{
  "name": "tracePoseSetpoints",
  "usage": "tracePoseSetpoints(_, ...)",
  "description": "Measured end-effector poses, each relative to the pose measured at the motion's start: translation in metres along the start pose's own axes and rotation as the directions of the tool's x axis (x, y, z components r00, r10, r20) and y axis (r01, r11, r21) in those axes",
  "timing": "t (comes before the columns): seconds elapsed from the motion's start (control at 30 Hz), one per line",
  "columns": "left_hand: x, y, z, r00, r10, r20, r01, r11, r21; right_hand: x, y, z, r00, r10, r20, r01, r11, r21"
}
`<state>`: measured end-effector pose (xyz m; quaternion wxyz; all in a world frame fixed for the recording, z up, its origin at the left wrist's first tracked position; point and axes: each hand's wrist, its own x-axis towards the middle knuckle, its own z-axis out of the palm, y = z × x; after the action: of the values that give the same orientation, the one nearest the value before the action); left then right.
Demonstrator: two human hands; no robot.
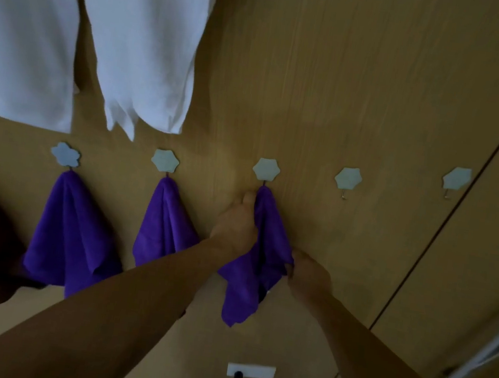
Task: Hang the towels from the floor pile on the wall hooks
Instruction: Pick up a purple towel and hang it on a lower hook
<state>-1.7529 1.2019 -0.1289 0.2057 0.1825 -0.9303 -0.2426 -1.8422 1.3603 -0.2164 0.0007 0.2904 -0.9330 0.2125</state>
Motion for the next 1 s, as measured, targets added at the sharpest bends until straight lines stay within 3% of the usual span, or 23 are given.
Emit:
tracePoseSetpoints(0.07,0.001,-0.003,-0.002,1.000,0.013,0.017,-0.013,1.000,0.005,-0.001,0.008,-0.008,0.999,0.035,0.021,-0.036,0.999,0.040)
tracePoseSetpoints(0.17,0.001,-0.007,-0.003,1.000,0.028,0.007,-0.028,0.999,-0.031,0.007,0.009,-0.023,0.971,0.090,0.220,-0.090,0.996,-0.007)
tracePoseSetpoints(0.2,0.000,-0.008,-0.003,1.000,0.027,-0.007,-0.028,0.999,-0.043,0.008,0.009,-0.028,0.967,0.124,0.222,-0.121,0.992,-0.029)
tracePoseSetpoints(0.27,-0.001,-0.013,-0.002,0.997,0.024,-0.068,-0.028,0.998,-0.062,0.007,0.002,-0.036,0.990,0.141,0.017,-0.142,0.988,0.064)
tracePoseSetpoints(0.37,-0.002,-0.016,0.002,0.974,0.075,-0.212,-0.089,0.994,-0.057,0.005,-0.027,-0.046,0.939,-0.038,-0.342,0.154,0.935,0.321)
tracePoseSetpoints(0.43,0.000,-0.013,0.002,0.956,0.129,-0.265,-0.154,0.985,-0.078,0.008,-0.054,-0.051,0.910,-0.175,-0.375,0.325,0.863,0.387)
tracePoseSetpoints(0.5,0.003,-0.013,0.000,0.956,0.175,-0.237,-0.192,0.980,-0.048,0.015,-0.075,-0.049,0.903,-0.272,-0.333,0.400,0.818,0.413)
tracePoseSetpoints(0.63,0.001,-0.015,-0.006,0.988,0.143,-0.057,-0.151,0.971,-0.183,0.020,-0.086,-0.028,0.966,-0.173,-0.192,0.255,0.765,0.591)
tracePoseSetpoints(0.83,-0.008,-0.014,-0.003,0.994,0.109,0.015,-0.097,0.935,-0.342,0.004,-0.054,0.009,0.988,-0.144,-0.049,0.151,0.879,0.453)
tracePoseSetpoints(1.0,-0.002,-0.017,-0.006,0.996,0.091,0.009,-0.084,0.947,-0.309,0.010,-0.019,-0.022,0.950,-0.231,0.209,0.083,0.834,0.545)
